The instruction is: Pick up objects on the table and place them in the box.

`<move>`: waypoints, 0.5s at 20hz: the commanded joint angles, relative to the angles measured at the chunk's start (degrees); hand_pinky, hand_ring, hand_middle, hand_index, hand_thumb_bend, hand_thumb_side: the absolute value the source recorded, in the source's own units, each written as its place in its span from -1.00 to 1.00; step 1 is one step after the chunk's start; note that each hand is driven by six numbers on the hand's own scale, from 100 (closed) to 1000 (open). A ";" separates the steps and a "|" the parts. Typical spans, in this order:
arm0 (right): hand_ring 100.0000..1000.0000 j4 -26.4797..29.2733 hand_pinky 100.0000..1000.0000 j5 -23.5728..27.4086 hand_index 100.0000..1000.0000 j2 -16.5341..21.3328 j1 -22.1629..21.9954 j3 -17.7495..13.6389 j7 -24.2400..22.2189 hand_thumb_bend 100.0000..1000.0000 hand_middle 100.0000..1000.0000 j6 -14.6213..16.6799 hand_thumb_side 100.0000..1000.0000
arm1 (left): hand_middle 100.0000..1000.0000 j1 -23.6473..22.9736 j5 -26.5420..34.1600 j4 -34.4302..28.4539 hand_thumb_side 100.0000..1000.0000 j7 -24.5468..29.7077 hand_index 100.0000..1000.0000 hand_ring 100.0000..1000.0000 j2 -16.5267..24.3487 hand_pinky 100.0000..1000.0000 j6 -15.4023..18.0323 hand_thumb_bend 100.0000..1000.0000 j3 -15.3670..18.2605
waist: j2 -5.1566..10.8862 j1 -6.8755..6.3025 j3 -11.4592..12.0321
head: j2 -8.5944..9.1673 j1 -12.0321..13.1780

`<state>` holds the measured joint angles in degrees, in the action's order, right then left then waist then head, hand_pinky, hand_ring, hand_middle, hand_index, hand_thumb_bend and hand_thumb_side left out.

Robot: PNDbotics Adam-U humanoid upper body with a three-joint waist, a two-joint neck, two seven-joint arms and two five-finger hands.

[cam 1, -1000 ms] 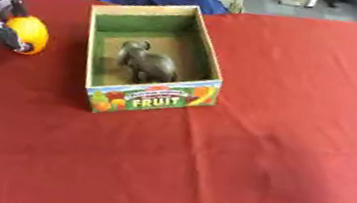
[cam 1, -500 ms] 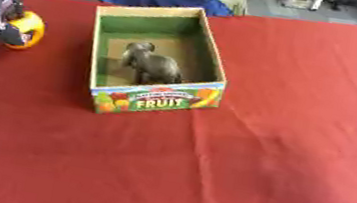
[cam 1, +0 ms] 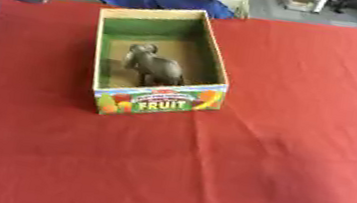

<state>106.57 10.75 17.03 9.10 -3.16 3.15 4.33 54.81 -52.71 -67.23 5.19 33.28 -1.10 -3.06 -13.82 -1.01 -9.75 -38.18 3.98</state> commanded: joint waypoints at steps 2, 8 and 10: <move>0.75 0.43 0.43 0.06 0.22 1.35 0.53 -0.13 -0.50 -0.95 -0.01 0.13 -0.49 | -0.57 3.93 1.27 -1.36 -1.00 1.23 -0.38 -0.50 -2.30 -0.10 1.66 -0.57 -2.24 | 1.16 0.11 -0.30 | 0.80 1.68; 0.75 0.39 0.43 0.19 0.22 1.21 0.73 0.22 -0.93 -0.96 -0.01 0.07 -0.48 | -0.54 7.47 -2.08 4.18 -1.00 0.05 -0.36 -0.47 -8.89 -0.10 3.69 -0.51 -4.21 | 0.92 0.15 -1.03 | 1.04 3.62; 0.75 0.36 0.43 0.22 0.22 1.19 0.83 0.34 -1.09 -0.96 -0.01 0.06 -0.48 | -0.51 8.22 -3.77 6.49 -1.00 -1.15 -0.33 -0.45 -10.96 -0.09 4.26 -0.48 -4.58 | 0.79 0.19 -1.28 | 1.13 3.88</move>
<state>106.37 10.76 17.03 9.21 -2.77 2.30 4.28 61.28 -55.55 -61.20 4.76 22.64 2.74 -7.52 -13.90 -0.96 -11.02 -37.69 7.52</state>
